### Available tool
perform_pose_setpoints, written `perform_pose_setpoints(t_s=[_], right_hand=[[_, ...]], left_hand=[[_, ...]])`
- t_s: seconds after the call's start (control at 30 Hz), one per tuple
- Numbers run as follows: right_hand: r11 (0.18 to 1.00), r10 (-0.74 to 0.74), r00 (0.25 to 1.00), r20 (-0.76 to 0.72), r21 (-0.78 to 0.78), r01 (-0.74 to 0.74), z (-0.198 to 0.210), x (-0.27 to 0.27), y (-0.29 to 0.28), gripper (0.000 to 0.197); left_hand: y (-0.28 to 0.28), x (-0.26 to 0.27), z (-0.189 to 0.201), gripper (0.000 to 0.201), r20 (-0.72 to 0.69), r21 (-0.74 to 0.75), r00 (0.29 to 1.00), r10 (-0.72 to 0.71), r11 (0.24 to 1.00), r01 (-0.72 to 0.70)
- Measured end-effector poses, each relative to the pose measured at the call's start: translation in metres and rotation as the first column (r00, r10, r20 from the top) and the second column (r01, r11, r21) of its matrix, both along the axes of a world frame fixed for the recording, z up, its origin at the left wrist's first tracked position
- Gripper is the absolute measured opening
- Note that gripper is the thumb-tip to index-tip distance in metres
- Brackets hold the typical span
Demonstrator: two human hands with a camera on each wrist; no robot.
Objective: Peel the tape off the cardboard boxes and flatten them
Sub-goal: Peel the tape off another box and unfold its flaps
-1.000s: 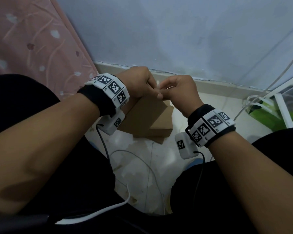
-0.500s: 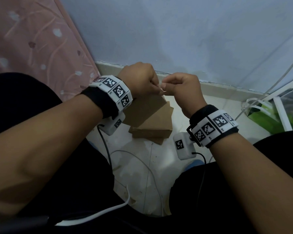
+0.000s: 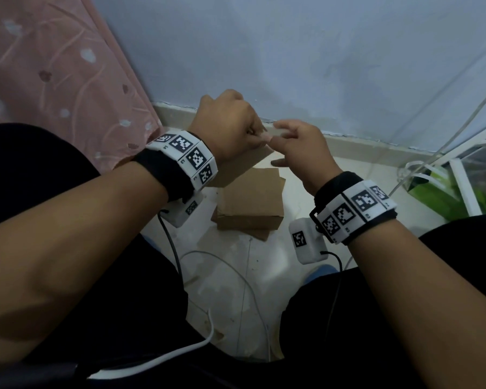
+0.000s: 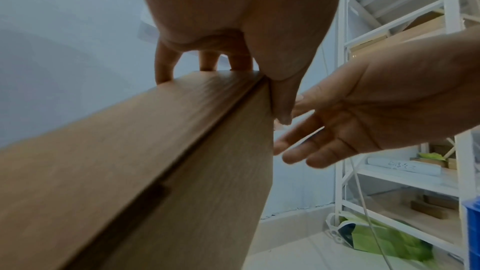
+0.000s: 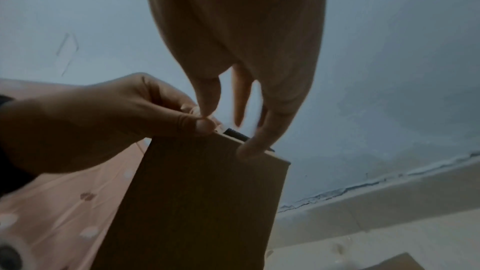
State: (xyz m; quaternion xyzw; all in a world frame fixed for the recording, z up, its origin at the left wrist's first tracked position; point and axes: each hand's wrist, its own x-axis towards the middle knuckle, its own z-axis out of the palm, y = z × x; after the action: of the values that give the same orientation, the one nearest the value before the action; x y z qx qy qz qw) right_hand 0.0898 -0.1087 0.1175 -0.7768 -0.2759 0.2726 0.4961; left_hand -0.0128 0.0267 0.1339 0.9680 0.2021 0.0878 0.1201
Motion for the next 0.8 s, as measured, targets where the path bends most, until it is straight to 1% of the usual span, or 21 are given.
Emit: perform_pose_setpoints(t_s=[0.03, 0.07, 0.13, 0.2, 0.23, 0.3, 0.33, 0.4, 0.43, 0.47, 0.53, 0.57, 0.6, 0.63, 0.67, 0.7, 0.73, 0.77, 0.8], right_hand=[[0.998, 0.052, 0.998, -0.030, 0.021, -0.051, 0.001, -0.001, 0.000, 0.010], [0.997, 0.070, 0.997, 0.015, 0.042, -0.070, 0.003, -0.003, 0.000, 0.008], [0.996, 0.043, 0.990, 0.136, 0.068, -0.053, 0.003, -0.004, 0.000, 0.014], [0.996, 0.036, 0.985, 0.168, 0.074, -0.049, 0.003, -0.007, 0.001, 0.014], [0.996, 0.039, 0.986, 0.162, 0.078, -0.052, 0.002, -0.008, 0.001, 0.014], [0.993, 0.018, 0.992, 0.125, 0.112, -0.033, 0.004, -0.009, -0.001, 0.012], [0.990, -0.012, 0.995, 0.097, 0.143, -0.002, 0.005, -0.009, -0.002, 0.013], [0.976, -0.087, 0.996, 0.029, 0.204, 0.080, 0.006, -0.005, -0.004, 0.020], [0.971, -0.107, 0.994, 0.027, 0.218, 0.099, 0.007, -0.005, -0.004, 0.018], [0.973, -0.113, 0.991, 0.071, 0.210, 0.096, 0.007, -0.004, -0.003, 0.013], [0.990, -0.062, 0.962, 0.264, 0.142, 0.025, 0.007, -0.006, 0.000, 0.006], [0.995, -0.006, 0.929, 0.369, 0.090, -0.030, 0.007, -0.009, 0.000, 0.009], [0.996, 0.068, 0.884, 0.463, 0.026, -0.090, 0.007, -0.014, 0.002, 0.017], [0.989, 0.144, 0.845, 0.515, -0.039, -0.145, 0.008, -0.019, 0.002, 0.027], [0.980, 0.196, 0.833, 0.518, -0.086, -0.177, 0.008, -0.023, 0.003, 0.033], [0.979, 0.203, 0.848, 0.490, -0.103, -0.175, 0.008, -0.026, 0.004, 0.033], [0.986, 0.165, 0.888, 0.428, -0.082, -0.144, 0.006, -0.025, 0.004, 0.026], [0.994, 0.110, 0.938, 0.330, -0.034, -0.104, 0.005, -0.021, 0.004, 0.019], [0.997, 0.062, 0.977, 0.204, 0.023, -0.068, 0.004, -0.017, 0.003, 0.019]], left_hand=[[-0.001, 0.001, 0.000, 0.025, 0.008, 0.001, 1.000, 0.019, 1.000, -0.019], [-0.002, 0.001, 0.000, 0.024, 0.027, 0.000, 0.999, 0.028, 1.000, -0.028], [-0.004, 0.003, -0.002, 0.022, 0.050, -0.022, 0.996, 0.080, 0.997, -0.079], [-0.002, 0.002, -0.001, 0.025, 0.041, -0.076, 0.993, 0.108, 0.992, -0.105], [0.000, 0.001, -0.001, 0.027, 0.019, -0.089, 0.995, 0.099, 0.991, -0.097], [0.002, 0.001, -0.001, 0.028, -0.019, -0.063, 0.999, 0.038, 0.997, -0.039], [0.001, 0.001, -0.001, 0.028, -0.025, -0.045, 1.000, 0.012, 0.999, -0.013], [-0.002, 0.002, 0.000, 0.028, -0.023, -0.011, 1.000, -0.016, 1.000, 0.015], [-0.003, 0.002, 0.000, 0.028, -0.020, 0.001, 1.000, -0.018, 1.000, 0.018], [-0.005, 0.002, 0.001, 0.028, -0.015, 0.011, 1.000, -0.018, 1.000, 0.018], [-0.007, 0.002, 0.000, 0.032, -0.022, 0.021, 1.000, -0.001, 1.000, 0.001], [-0.007, 0.001, -0.001, 0.034, -0.028, 0.032, 0.999, 0.017, 0.999, -0.016], [-0.006, 0.000, -0.002, 0.035, -0.037, 0.050, 0.999, 0.038, 0.998, -0.036], [-0.005, -0.002, -0.002, 0.035, -0.046, 0.070, 0.998, 0.052, 0.996, -0.049], [-0.003, -0.003, -0.002, 0.035, -0.058, 0.082, 0.997, 0.056, 0.995, -0.052], [-0.002, -0.004, -0.002, 0.038, -0.072, 0.085, 0.996, 0.050, 0.995, -0.043], [-0.002, -0.005, -0.001, 0.047, -0.091, 0.083, 0.995, 0.035, 0.996, -0.027], [-0.003, -0.004, -0.001, 0.059, -0.101, 0.085, 0.995, 0.015, 0.996, -0.006], [-0.004, -0.003, -0.001, 0.070, -0.103, 0.105, 0.995, -0.005, 0.994, 0.016]])
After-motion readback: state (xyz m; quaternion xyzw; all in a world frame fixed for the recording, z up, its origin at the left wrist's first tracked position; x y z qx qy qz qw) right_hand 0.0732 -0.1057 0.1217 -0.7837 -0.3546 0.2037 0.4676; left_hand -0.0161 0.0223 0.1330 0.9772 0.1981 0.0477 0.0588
